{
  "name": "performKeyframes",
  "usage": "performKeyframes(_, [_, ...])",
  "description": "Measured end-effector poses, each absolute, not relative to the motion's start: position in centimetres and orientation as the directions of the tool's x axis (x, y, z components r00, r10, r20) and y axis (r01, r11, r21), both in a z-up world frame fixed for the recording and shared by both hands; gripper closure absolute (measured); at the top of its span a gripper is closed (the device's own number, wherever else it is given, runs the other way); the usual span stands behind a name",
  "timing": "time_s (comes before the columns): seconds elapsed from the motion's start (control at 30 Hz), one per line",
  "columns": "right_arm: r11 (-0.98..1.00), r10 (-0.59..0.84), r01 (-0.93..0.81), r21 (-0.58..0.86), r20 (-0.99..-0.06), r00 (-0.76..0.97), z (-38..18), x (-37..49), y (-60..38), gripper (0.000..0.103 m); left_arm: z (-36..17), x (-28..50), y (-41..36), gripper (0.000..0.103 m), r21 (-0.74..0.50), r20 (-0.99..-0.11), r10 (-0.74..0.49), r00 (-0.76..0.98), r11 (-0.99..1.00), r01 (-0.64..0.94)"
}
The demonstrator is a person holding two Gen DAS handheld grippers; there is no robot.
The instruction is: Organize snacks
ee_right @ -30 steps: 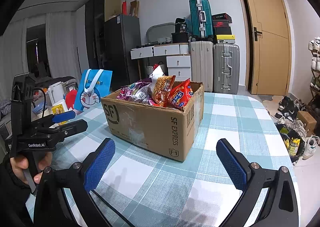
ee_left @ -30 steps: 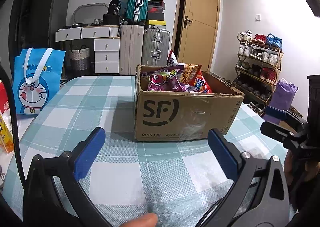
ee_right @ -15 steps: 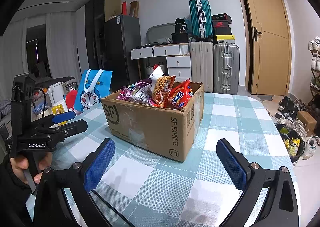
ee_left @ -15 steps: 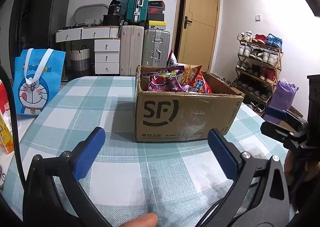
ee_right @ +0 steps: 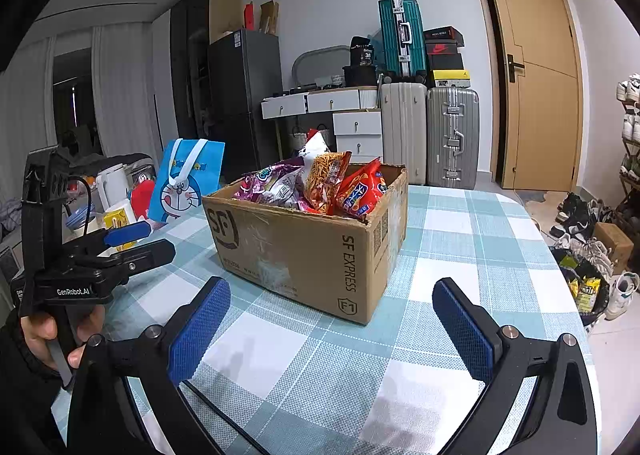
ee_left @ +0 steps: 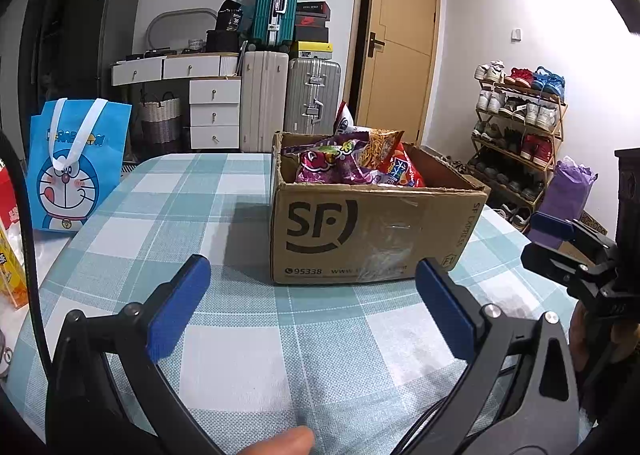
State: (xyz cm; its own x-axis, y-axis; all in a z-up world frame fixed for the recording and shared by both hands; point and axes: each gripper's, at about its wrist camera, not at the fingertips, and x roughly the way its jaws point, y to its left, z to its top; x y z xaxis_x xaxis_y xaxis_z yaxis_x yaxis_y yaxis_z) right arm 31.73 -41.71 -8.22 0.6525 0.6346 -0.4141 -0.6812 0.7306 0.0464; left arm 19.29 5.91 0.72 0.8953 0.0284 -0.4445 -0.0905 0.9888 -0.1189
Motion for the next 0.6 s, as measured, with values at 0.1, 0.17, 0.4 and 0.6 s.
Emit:
performKeyframes(0.1, [0.731,0.635,-0.681,0.046,-0.414,0.653,-8.23,31.73,-41.67,0.000,0.70,19.30,5.92,0.001,-0.119,-0.445,0.027,0.895,0.989,-0.089])
performKeyframes(0.17, [0.731,0.634,-0.681,0.046,-0.415,0.652,-8.24,31.74,-41.67,0.000,0.71,19.29,5.92,0.001,-0.118,-0.444,0.028,0.896,0.989,-0.089])
performKeyframes(0.4, [0.731,0.634,-0.681,0.046,-0.414,0.653,-8.23,31.73,-41.70,0.000,0.70,19.30,5.96,0.001,-0.117,-0.443,0.029,0.896,0.989,-0.090])
performKeyframes(0.6, [0.731,0.635,-0.681,0.047,-0.413,0.653,-8.25,31.72,-41.68,0.000,0.69,19.29,5.96,0.001,-0.117,-0.443,0.029,0.896,0.989,-0.089])
